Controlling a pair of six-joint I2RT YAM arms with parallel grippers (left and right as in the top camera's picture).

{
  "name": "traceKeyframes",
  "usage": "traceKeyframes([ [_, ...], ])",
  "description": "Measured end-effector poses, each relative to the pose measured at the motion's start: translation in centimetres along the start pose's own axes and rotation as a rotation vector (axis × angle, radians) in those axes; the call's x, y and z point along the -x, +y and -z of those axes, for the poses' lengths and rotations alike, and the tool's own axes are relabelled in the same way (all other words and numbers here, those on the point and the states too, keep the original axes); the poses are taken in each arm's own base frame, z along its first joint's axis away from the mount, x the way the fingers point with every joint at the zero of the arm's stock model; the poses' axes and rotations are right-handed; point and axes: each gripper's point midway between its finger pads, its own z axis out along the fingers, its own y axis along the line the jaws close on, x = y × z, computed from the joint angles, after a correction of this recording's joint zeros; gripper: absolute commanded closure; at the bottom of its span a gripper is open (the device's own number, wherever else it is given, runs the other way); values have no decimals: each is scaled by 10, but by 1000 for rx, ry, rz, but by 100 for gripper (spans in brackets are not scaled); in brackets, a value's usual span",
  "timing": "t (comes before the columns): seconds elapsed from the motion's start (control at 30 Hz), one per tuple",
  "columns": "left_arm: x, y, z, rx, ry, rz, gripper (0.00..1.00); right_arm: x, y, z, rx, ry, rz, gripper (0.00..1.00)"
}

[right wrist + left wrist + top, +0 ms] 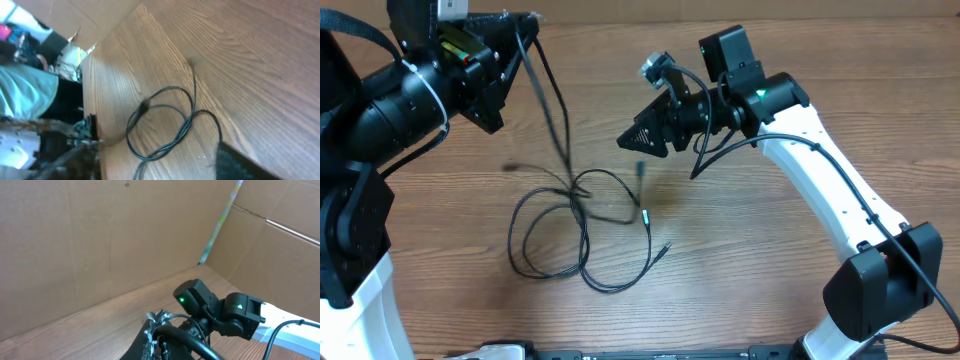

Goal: Untangle cables
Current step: 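Raise the right gripper and open it above the cables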

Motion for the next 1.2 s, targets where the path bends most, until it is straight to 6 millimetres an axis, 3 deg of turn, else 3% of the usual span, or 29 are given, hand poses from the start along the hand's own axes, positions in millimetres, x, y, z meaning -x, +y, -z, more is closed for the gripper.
traceKeyframes([
  [0.07, -2, 0, 0, 2, 8, 6, 94, 4, 2, -2, 8, -14, 20, 0],
  [0.37, -22, 15, -9, 40, 89, 61, 96, 29, 17, 0, 91, -102, 90, 0],
  [0.8, -68, 72, -71, 85, 264, 283, 96, 51, 87, 26, 475, -267, 501, 0],
  [1.0, -73, 69, -89, 18, 283, 302, 96, 48, 99, 31, 553, -275, 529, 0],
  [1.2, -67, 47, -100, -52, 271, 273, 96, 48, 101, 31, 565, -276, 533, 0],
])
